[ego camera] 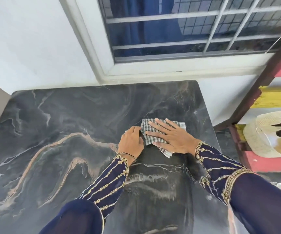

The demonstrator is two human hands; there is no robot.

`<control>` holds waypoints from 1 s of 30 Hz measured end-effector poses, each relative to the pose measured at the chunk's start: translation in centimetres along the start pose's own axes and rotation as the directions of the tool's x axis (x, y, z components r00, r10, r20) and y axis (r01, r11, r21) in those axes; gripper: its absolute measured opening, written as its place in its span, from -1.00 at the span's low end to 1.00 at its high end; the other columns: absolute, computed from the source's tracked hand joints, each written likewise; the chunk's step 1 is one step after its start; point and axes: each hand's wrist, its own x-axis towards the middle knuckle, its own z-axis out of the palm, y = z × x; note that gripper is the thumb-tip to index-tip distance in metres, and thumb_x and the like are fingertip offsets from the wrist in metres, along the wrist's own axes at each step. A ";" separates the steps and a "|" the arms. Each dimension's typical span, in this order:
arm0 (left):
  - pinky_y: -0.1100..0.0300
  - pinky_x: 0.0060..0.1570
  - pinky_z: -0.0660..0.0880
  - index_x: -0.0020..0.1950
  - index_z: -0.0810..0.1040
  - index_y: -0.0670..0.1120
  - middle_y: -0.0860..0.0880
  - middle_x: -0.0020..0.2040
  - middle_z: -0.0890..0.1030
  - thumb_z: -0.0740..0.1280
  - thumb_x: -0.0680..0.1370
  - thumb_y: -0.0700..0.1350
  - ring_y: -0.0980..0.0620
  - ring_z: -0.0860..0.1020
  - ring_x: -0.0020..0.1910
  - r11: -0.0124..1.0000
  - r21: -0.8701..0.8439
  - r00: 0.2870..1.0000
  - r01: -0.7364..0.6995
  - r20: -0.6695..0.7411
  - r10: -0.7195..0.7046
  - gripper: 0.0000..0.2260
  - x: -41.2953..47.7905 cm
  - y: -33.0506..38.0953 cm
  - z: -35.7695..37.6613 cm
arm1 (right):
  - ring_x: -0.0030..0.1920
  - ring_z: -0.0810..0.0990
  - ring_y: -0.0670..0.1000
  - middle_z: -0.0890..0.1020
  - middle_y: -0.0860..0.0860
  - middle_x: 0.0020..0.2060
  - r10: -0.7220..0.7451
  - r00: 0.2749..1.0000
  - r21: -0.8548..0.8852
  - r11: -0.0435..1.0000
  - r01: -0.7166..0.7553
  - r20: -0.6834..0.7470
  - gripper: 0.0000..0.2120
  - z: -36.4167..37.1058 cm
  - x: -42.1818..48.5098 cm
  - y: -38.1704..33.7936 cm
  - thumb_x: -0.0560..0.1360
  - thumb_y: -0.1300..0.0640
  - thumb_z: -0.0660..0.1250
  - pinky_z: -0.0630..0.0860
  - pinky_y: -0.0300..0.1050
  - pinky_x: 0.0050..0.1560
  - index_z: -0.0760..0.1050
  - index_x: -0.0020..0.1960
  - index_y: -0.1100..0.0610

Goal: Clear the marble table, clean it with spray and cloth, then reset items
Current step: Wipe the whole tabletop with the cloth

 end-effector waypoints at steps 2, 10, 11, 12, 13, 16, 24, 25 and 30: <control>0.01 0.29 0.36 0.35 0.40 -0.12 -0.08 0.30 0.48 0.23 0.53 -0.16 -0.15 0.47 0.26 1.000 0.000 1.000 -0.003 -0.007 0.003 -0.63 2.6 0.1 -0.3 | 0.63 -0.18 0.01 -0.11 -0.10 0.63 0.013 1.000 0.023 1.000 -0.013 -0.013 -0.47 -0.3 2.2 2.3 0.66 -0.27 -0.19 -0.11 0.12 0.61 -0.12 0.61 -0.24; -0.53 0.26 0.12 0.57 -0.14 -0.05 0.02 0.60 -0.10 0.49 0.25 0.31 -0.20 -0.15 0.57 0.949 0.171 0.911 0.266 0.278 -0.305 0.15 10.7 1.5 -1.3 | 0.60 -0.28 -0.08 -0.19 -0.19 0.61 0.075 0.997 0.081 0.994 -0.073 -0.021 -0.48 -1.5 9.7 9.5 0.65 -0.29 -0.17 -0.28 0.02 0.59 -0.18 0.58 -0.33; -0.55 0.24 0.13 0.57 -0.16 -0.05 -0.01 0.60 -0.14 0.51 0.23 0.30 -0.24 -0.17 0.56 0.938 0.202 0.889 0.281 0.313 -0.333 0.18 11.3 1.9 -1.3 | 0.60 -0.28 -0.09 -0.20 -0.19 0.61 0.085 0.996 0.094 0.992 -0.083 -0.019 -0.48 -1.6 10.4 10.2 0.65 -0.29 -0.16 -0.28 0.01 0.59 -0.17 0.58 -0.32; -0.56 0.23 0.13 0.57 -0.17 -0.06 -0.03 0.59 -0.16 0.53 0.22 0.28 -0.27 -0.19 0.55 0.930 0.216 0.870 0.299 0.337 -0.358 0.19 11.9 2.3 -1.3 | 0.60 -0.29 -0.09 -0.20 -0.20 0.61 0.092 0.996 0.105 0.990 -0.090 -0.010 -0.48 -1.9 11.4 10.9 0.65 -0.29 -0.15 -0.29 0.01 0.59 -0.16 0.58 -0.32; -0.57 0.23 0.12 0.57 -0.18 -0.07 -0.05 0.59 -0.18 0.54 0.22 0.26 -0.30 -0.21 0.54 0.923 0.221 0.854 0.316 0.356 -0.378 0.21 12.1 2.6 -1.3 | 0.60 -0.29 -0.09 -0.21 -0.20 0.61 0.103 0.995 0.112 0.988 -0.102 -0.002 -0.48 -2.1 12.1 11.4 0.65 -0.29 -0.16 -0.29 0.02 0.59 -0.16 0.58 -0.32; -0.58 0.23 0.10 0.56 -0.24 -0.11 -0.08 0.58 -0.23 0.55 0.25 0.22 -0.33 -0.26 0.52 0.908 0.217 0.824 0.358 0.384 -0.417 0.21 12.6 3.1 -1.0 | 0.60 -0.29 -0.10 -0.21 -0.20 0.60 0.146 0.989 0.129 0.981 -0.146 0.016 -0.47 -2.7 14.2 12.8 0.64 -0.30 -0.18 -0.25 0.07 0.60 -0.18 0.58 -0.32; -0.55 0.26 0.13 0.54 -0.29 -0.19 -0.15 0.57 -0.28 0.55 0.30 0.16 -0.38 -0.28 0.51 0.882 0.267 0.778 0.388 0.418 -0.468 0.20 12.7 4.6 -1.7 | 0.59 -0.31 -0.09 -0.20 -0.19 0.61 0.163 0.987 0.147 0.976 -0.161 0.003 -0.46 -2.7 14.5 13.4 0.62 -0.33 -0.23 -0.26 0.07 0.60 -0.23 0.57 -0.33; -0.55 0.26 0.13 0.54 -0.28 -0.19 -0.14 0.57 -0.29 0.54 0.31 0.16 -0.37 -0.28 0.51 0.883 0.271 0.778 0.384 0.420 -0.468 0.20 12.6 4.6 -1.8 | 0.59 -0.32 -0.10 -0.20 -0.19 0.61 0.172 0.985 0.153 0.974 -0.170 -0.003 -0.47 -2.5 14.1 13.7 0.62 -0.34 -0.24 -0.26 0.07 0.60 -0.24 0.56 -0.35; -0.57 0.25 0.12 0.54 -0.28 -0.20 -0.16 0.56 -0.30 0.55 0.31 0.14 -0.39 -0.28 0.50 0.884 0.278 0.770 0.376 0.437 -0.465 0.20 12.9 4.6 -1.9 | 0.57 -0.37 -0.14 -0.23 -0.21 0.60 0.271 0.962 0.178 0.948 -0.263 -0.019 -0.48 -1.4 9.0 18.0 0.63 -0.33 -0.21 -0.23 0.10 0.61 -0.28 0.54 -0.38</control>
